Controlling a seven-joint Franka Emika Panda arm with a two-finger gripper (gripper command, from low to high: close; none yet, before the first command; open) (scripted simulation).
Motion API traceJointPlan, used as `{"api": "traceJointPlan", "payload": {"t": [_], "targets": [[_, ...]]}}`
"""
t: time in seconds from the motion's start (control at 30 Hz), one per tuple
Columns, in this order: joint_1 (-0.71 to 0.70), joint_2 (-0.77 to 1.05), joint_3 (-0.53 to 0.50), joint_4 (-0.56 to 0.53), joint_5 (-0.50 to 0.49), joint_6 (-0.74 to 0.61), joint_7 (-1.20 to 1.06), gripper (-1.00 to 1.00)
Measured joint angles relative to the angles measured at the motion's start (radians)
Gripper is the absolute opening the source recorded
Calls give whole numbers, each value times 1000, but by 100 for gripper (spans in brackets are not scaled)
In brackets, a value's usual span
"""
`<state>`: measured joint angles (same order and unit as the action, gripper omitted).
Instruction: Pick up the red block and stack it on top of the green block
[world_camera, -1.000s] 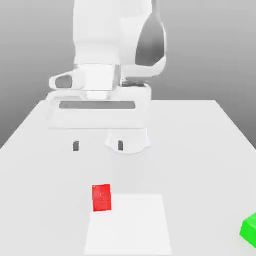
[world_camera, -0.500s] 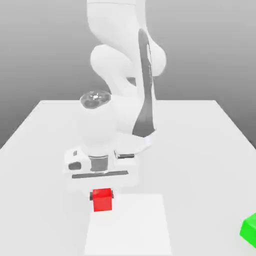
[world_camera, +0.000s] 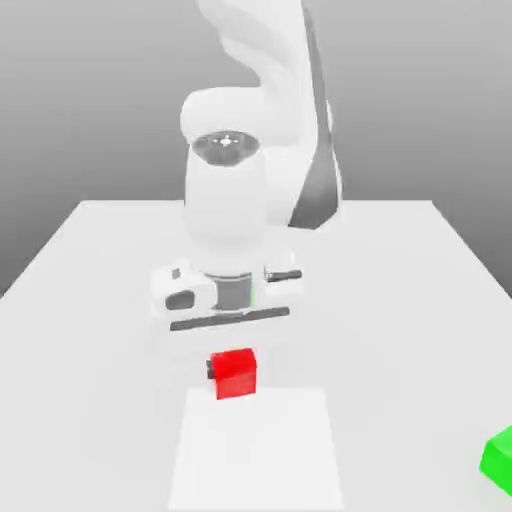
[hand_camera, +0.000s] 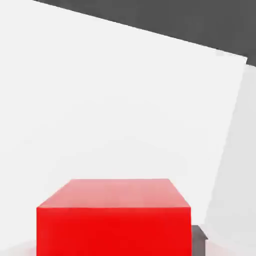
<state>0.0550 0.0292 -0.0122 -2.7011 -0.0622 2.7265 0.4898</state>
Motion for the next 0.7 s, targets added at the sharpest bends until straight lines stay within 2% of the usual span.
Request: {"api": "traceJointPlan", "payload": {"t": [0.37,0.5,0.53,0.7], "targets": [[275,209,222,390,-39,-188,21,-100],[336,336,226,452,-85,-125,52,-100],[346,369,217,456,-98,-97,61,100],[346,369,217,456,-98,-97,61,100]]}}
